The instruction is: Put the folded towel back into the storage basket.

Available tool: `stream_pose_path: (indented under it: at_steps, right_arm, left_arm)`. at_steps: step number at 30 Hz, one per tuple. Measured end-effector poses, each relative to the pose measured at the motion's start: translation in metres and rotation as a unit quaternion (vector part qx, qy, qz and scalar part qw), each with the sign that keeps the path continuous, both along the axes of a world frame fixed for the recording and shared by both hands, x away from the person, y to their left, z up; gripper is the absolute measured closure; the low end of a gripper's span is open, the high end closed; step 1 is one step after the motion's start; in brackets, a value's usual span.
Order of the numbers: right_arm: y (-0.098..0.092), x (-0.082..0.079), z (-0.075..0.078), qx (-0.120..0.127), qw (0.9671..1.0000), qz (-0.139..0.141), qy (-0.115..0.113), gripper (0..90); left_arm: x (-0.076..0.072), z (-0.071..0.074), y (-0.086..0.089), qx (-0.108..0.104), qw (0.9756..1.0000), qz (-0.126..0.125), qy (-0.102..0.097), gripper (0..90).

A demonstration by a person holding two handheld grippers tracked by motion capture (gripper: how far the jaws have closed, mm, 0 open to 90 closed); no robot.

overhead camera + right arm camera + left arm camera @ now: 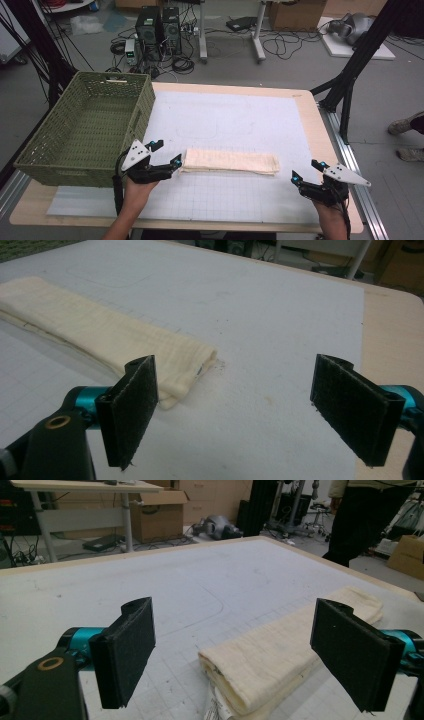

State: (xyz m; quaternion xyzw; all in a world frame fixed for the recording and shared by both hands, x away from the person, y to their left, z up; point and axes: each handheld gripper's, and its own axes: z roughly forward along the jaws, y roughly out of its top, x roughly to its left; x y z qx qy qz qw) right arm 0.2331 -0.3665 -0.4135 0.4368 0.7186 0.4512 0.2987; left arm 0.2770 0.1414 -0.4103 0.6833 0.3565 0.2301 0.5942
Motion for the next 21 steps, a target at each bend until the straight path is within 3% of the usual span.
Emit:
stream_pose_path:
  at_steps: [8, 15, 21]
  right_arm:
    - [-0.0016, 0.0023, -0.0027, 0.006, 1.0, -0.002, 0.007, 18.0]
    - [-0.0002, 0.0016, -0.001, 0.003, 1.0, 0.002, -0.001, 18.0]
    - [0.0052, -0.0017, 0.0014, 0.002, 1.0, 0.004, -0.003, 18.0]
  left_arm:
    - [0.0026, -0.0025, -0.0033, -0.001, 1.0, -0.001, 0.008, 18.0]
    - [0.0015, -0.0008, -0.0014, 0.0, 1.0, 0.001, 0.006, 17.9]
    - [0.0, -0.0003, 0.0004, 0.0, 0.9998, -0.001, 0.018, 18.3]
